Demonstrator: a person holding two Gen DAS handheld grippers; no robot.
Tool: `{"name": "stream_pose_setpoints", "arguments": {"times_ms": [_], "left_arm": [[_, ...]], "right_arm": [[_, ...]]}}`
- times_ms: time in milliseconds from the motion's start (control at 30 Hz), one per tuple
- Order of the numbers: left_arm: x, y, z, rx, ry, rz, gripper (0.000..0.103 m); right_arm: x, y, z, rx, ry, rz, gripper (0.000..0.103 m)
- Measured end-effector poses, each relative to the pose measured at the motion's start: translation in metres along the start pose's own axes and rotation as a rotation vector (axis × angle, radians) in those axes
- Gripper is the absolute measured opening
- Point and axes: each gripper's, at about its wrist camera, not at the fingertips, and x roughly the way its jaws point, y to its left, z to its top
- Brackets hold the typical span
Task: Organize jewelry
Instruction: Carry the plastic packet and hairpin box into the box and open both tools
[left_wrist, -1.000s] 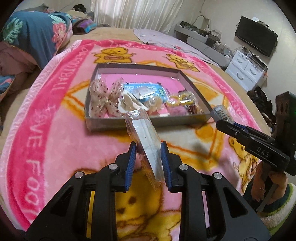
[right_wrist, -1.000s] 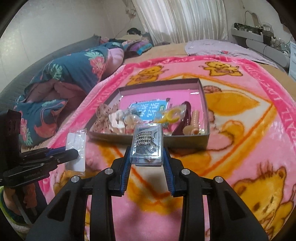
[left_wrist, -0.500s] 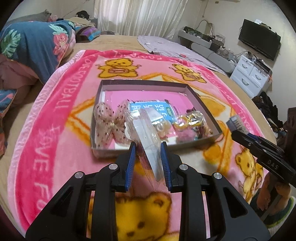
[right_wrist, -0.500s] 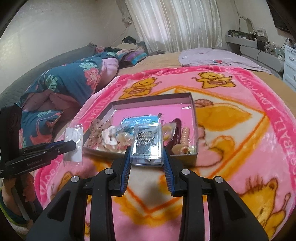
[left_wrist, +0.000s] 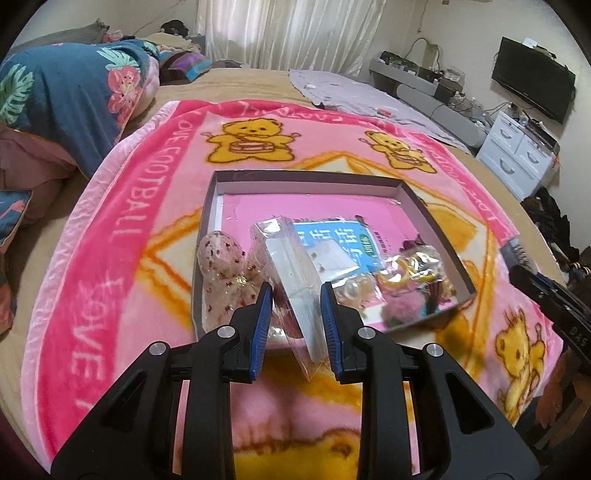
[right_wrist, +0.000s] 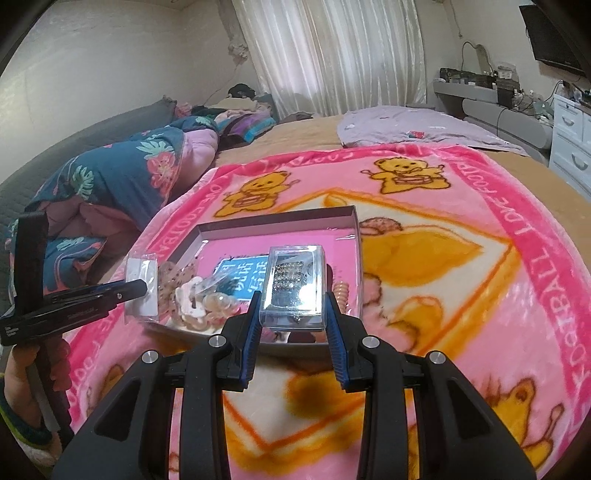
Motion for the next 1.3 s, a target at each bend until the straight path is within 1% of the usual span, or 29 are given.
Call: {"name": "stream_pose_setpoints", "arguments": {"times_ms": [200, 500, 700, 1000, 1300], "left_arm": [[0.016, 0.012, 0.001, -0.021, 0.012, 0.014, 0.019], [0.031, 0.019, 0.0, -0.027, 0.033, 0.017, 0.019], [0.035, 0.021, -0.002, -0.022, 0.038, 0.016, 0.019], [0.041, 0.024, -0.001, -0.029, 0.05, 0.015, 0.019], [0.041, 0.025, -0.001, -0.027, 0.05, 0.015, 0.019]], "right_arm": [[0.01, 0.005, 0.007, -0.033, 0.0, -0.013, 0.031], [0.034, 0.018, 0.009, -0.088, 0.042, -0.019, 0.031], [0.051, 0.03, 0.009, -0.126, 0.067, -0.02, 0.031], [0.08, 0.049, 0.002, -0.187, 0.131, -0.015, 0.031], [0.088, 0.054, -0.005, -0.189, 0.156, -0.015, 0.032]]}}
